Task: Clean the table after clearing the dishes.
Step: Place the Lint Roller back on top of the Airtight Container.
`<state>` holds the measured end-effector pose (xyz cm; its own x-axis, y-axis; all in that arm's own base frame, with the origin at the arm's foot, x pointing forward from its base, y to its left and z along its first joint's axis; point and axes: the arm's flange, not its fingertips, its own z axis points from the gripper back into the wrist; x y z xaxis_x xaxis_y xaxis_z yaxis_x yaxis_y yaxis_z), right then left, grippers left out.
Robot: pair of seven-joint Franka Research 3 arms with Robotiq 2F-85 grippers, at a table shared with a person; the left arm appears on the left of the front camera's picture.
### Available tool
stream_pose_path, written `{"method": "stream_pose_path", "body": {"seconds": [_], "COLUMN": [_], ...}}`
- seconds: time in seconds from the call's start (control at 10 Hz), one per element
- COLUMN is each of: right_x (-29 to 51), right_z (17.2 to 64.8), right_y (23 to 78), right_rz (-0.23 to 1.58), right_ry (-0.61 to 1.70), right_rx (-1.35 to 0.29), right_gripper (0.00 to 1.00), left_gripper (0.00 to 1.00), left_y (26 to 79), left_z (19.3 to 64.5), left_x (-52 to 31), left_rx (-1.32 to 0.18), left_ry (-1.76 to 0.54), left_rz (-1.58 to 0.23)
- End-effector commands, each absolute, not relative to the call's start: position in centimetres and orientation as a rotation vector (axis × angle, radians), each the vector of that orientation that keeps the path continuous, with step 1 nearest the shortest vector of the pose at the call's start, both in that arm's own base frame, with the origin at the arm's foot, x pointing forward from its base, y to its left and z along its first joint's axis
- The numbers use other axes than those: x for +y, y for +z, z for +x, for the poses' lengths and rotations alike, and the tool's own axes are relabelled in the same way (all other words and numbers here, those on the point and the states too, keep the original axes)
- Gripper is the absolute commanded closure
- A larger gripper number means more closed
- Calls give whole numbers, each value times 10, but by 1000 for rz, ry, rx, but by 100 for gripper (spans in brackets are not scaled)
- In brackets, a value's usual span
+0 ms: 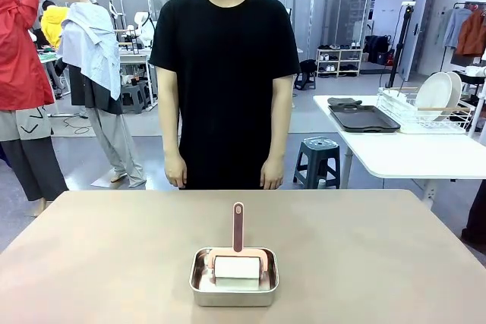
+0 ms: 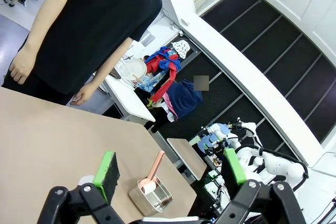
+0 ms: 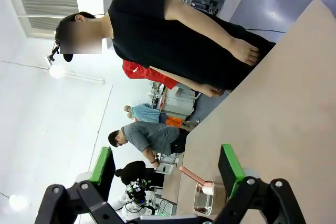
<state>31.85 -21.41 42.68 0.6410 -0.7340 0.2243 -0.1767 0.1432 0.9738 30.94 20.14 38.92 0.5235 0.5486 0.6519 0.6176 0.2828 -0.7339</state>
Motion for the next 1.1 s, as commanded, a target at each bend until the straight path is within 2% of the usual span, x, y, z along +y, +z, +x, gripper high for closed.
{"method": "stream_pose_path", "body": {"seconds": [0.0,1.0], "right_x": [-214,-214], "right_z": [314,314], "right_y": [430,430], "right_rz": [1393,1393], "right_ry": [-463,-463], "right_rx": [-825,-825], "right_gripper": [0,0], "left_gripper": [0,0], "left_y": [391,391], "left_z": [305,305], "left_x": [202,202], "left_rx": [-1116,-1116], "left_ry": [-70,-70], "left_rz": [-1374,-1374]}}
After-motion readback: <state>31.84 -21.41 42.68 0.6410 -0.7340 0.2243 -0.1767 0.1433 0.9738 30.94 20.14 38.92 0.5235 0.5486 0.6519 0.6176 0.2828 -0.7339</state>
